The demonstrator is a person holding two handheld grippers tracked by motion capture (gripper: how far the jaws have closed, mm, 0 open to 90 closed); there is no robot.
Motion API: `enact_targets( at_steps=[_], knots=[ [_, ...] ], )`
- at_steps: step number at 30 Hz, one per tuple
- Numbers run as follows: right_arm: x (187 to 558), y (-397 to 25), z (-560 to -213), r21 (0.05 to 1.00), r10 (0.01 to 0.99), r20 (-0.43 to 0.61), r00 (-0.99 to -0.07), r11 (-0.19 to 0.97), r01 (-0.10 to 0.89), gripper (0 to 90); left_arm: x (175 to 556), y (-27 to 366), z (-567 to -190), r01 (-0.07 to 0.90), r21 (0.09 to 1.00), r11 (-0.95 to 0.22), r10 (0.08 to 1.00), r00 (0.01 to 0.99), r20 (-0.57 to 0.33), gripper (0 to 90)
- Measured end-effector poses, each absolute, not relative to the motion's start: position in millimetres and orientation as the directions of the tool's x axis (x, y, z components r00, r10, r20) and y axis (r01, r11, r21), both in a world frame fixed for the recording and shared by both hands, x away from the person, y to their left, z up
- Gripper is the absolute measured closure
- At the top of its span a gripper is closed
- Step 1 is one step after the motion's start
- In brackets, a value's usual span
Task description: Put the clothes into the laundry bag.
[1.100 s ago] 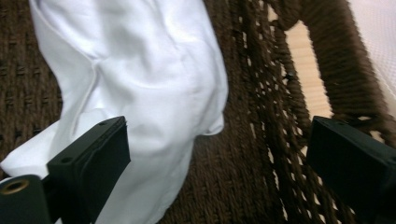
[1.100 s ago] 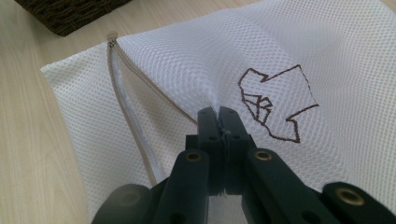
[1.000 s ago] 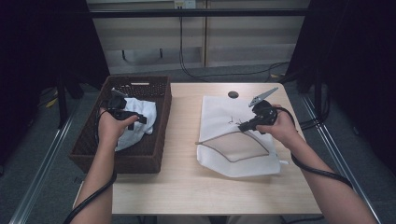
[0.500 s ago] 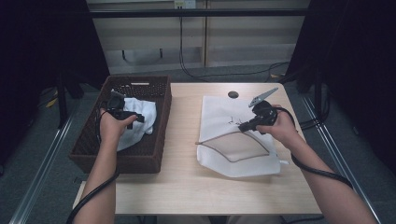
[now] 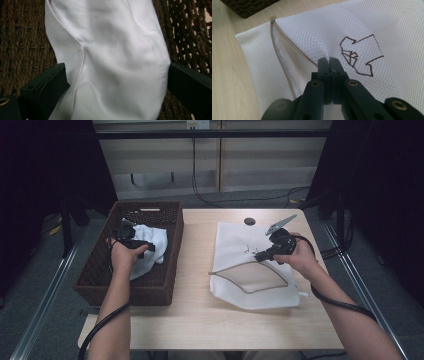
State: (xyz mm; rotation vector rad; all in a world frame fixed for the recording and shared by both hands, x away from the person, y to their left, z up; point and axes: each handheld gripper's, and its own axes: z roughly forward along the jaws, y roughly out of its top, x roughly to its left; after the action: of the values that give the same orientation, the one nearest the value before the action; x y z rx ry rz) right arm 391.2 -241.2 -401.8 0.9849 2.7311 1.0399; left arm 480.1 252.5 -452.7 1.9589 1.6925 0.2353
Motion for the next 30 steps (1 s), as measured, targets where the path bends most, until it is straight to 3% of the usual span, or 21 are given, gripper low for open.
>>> enact_targets(
  at_steps=[8, 18, 30],
  knots=[
    [391, -242, -402, 0.612, 0.592, 0.164, -0.789, 0.567, 0.552, 90.0, 485, 247, -457, 0.863, 0.492, -0.118, 0.959, 0.227, -0.168, 6.0],
    [390, -241, -402, 0.611, 0.596, 0.169, -0.785, 0.561, 0.558, 90.0, 487, 243, -463, 0.864, 0.48, -0.153, 0.958, 0.249, -0.143, 16.6],
    [390, -244, -404, 0.616, 0.598, 0.173, -0.782, 0.554, 0.56, 90.0, 484, 236, -464, 0.873, 0.441, -0.21, 0.958, 0.273, -0.084, 40.9]
  ],
)
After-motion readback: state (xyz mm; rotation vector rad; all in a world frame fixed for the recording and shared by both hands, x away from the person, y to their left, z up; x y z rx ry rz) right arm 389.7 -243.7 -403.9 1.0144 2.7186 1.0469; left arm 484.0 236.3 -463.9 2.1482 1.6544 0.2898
